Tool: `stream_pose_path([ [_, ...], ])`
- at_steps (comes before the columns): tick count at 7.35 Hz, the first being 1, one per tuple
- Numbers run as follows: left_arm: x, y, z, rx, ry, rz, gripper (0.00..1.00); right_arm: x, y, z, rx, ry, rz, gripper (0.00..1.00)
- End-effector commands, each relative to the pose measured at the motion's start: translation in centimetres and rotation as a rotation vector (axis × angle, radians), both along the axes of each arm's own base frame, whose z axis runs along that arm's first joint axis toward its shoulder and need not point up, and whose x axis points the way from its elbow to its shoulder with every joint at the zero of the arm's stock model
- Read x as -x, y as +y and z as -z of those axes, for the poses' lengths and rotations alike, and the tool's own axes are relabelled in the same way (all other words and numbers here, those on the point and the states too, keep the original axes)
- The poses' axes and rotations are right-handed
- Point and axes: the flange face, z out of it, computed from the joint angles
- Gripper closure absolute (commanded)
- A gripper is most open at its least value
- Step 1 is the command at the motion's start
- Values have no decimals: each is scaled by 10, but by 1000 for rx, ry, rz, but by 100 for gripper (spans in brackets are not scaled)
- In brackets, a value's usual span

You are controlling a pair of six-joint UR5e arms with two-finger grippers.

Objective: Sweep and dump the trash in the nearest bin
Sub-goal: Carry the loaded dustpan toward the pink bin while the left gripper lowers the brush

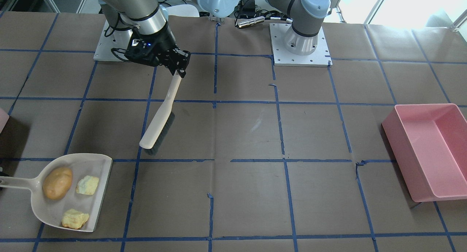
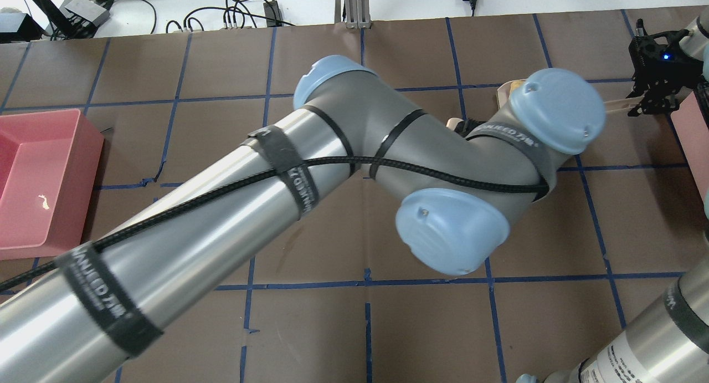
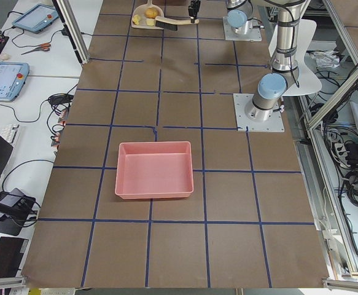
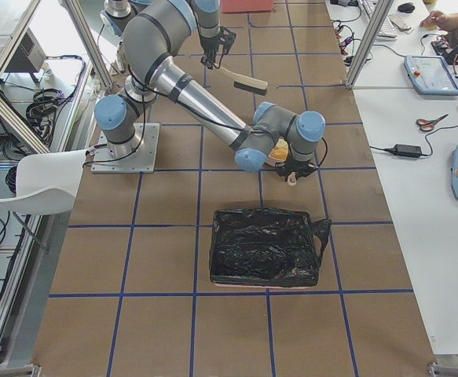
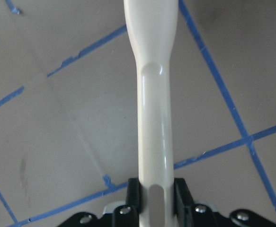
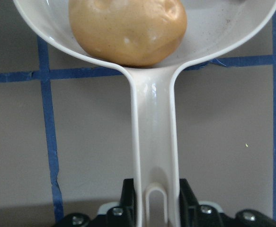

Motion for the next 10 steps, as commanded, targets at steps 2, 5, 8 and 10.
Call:
stream_pose_path([
  [2,-80,26,40,-70,-18,-201,100,27,6,-19,44,-43,117,96],
  [5,-102,27,63,-104,-10,-230,100,68,33,-113,72,-41,240,96],
  [8,-98,25,83,-33,49,-247,100,200,122,-180,147,-51,422,96],
  [10,-103,34,92,15,74,-306,100,286,202,-202,164,-39,567,96],
])
